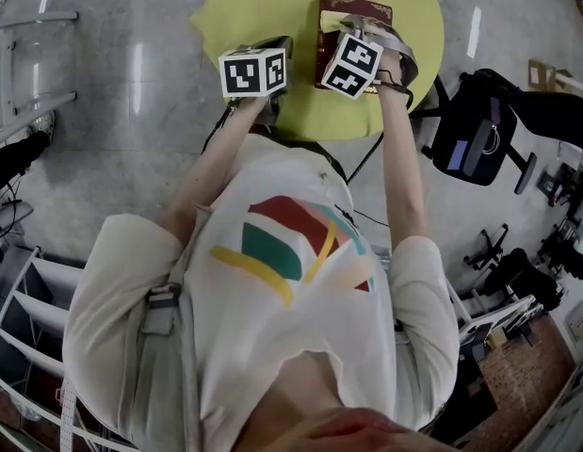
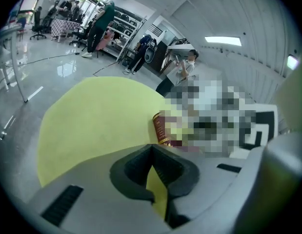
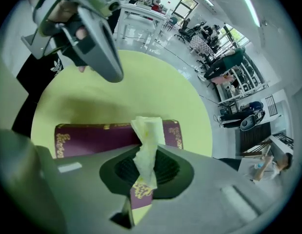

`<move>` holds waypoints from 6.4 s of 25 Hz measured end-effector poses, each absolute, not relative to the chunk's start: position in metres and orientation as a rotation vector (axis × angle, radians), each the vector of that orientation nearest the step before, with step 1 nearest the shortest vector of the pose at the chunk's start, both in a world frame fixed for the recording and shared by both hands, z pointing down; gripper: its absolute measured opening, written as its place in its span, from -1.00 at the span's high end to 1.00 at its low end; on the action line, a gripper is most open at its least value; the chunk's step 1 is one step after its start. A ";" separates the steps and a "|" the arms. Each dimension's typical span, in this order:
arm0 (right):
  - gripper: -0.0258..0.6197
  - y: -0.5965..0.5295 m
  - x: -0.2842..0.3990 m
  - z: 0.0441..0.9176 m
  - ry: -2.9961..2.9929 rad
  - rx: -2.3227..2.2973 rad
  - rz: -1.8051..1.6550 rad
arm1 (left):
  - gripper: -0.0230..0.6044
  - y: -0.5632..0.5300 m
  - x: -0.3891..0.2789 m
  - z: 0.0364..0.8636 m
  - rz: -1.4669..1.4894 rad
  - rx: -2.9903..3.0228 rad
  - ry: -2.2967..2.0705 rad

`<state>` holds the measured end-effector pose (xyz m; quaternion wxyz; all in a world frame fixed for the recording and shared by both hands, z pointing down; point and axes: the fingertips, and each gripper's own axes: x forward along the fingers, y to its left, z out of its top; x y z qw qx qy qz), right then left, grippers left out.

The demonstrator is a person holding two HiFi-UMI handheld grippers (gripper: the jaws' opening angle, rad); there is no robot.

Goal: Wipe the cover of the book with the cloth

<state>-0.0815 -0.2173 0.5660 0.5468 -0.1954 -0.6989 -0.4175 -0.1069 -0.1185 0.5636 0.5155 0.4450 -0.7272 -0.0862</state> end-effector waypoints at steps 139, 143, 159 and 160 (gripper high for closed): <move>0.83 -0.236 -0.063 0.225 -2.951 0.428 -0.318 | 0.87 -0.180 -0.158 0.237 -0.246 1.724 -2.380; 0.83 -0.247 -0.039 0.206 -3.022 0.570 -0.305 | 0.87 -0.192 -0.135 0.203 -0.178 1.865 -2.406; 0.83 -0.244 -0.012 0.221 -3.031 0.680 -0.269 | 0.87 -0.199 -0.113 0.193 -0.036 1.953 -2.476; 0.83 -0.243 -0.012 0.221 -3.027 0.683 -0.275 | 0.87 -0.198 -0.112 0.193 -0.030 1.957 -2.478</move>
